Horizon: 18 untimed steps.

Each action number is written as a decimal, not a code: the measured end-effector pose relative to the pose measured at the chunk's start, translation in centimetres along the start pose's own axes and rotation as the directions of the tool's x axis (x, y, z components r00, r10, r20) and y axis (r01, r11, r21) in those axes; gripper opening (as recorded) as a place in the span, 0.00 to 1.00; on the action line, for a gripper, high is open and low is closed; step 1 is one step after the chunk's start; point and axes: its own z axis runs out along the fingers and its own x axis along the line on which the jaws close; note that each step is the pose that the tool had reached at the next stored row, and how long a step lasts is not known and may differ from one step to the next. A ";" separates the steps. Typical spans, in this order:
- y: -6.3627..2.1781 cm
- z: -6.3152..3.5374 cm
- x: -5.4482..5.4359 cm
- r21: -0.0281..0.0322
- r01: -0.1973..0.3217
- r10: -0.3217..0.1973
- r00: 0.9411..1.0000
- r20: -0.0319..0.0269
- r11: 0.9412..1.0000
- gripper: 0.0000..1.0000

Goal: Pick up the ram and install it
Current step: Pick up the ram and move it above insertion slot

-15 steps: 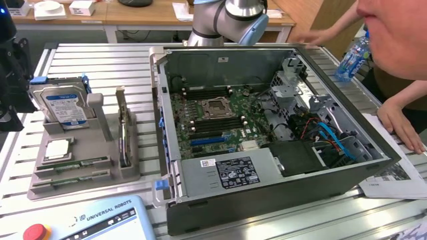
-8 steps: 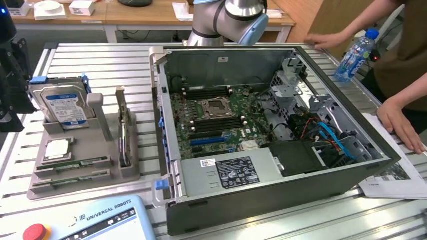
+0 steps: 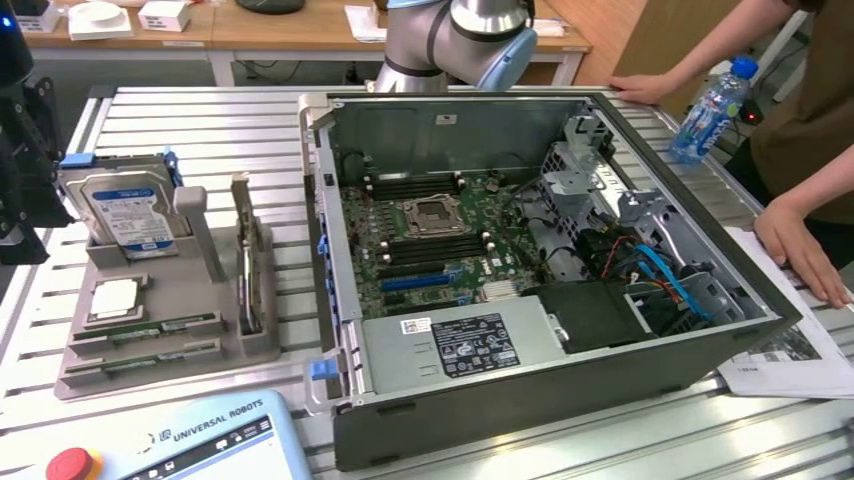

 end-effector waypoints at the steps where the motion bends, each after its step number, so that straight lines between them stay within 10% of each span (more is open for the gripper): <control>1: 0.03 0.00 0.0 0.002 0.000 0.000 1.000 0.000 1.000 0.45; 3: 0.20 0.01 0.0 0.017 -0.002 0.002 1.000 0.001 1.000 0.45; 5: 0.50 0.04 0.0 0.051 -0.006 0.006 1.000 0.004 0.999 0.45; 6: 0.56 0.04 0.0 0.058 -0.007 0.006 1.000 0.005 0.998 0.45; 18: 0.29 0.02 0.0 0.057 -0.007 0.006 1.000 0.005 0.998 0.45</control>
